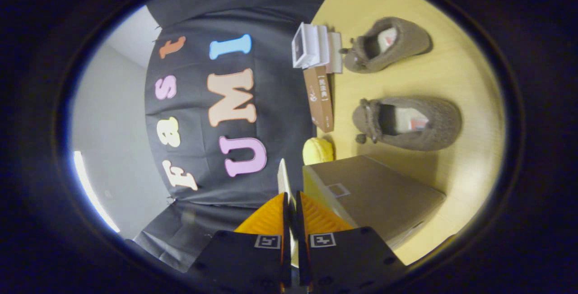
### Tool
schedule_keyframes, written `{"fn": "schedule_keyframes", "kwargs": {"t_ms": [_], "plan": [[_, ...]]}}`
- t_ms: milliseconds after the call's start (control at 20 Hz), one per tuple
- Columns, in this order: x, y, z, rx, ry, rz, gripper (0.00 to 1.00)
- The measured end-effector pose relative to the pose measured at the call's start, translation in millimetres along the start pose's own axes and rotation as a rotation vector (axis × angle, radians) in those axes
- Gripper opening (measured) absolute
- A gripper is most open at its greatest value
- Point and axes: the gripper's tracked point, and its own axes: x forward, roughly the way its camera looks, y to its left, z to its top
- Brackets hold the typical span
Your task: Open the storage box then place both shoes into the box .Put the left shoe in first, then the right shoe, with the right side of both shoes facing outward in a uniform manner.
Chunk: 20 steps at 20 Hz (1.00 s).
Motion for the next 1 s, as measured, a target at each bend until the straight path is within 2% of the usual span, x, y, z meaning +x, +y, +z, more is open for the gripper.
{"fn": "schedule_keyframes", "kwargs": {"t_ms": [200,300,450,750,1000], "plan": [[10.5,49.4,-43.3,-0.079,0.076,0.060,0.08],[14.5,60.0,-71.1,-0.146,0.132,0.070,0.08],[11.5,78.9,-107.8,-0.178,0.184,0.111,0.10],[17.1,93.7,-191.7,-0.267,0.307,0.158,0.14],[24.9,80.6,-259.6,-0.283,0.390,0.181,0.14]]}}
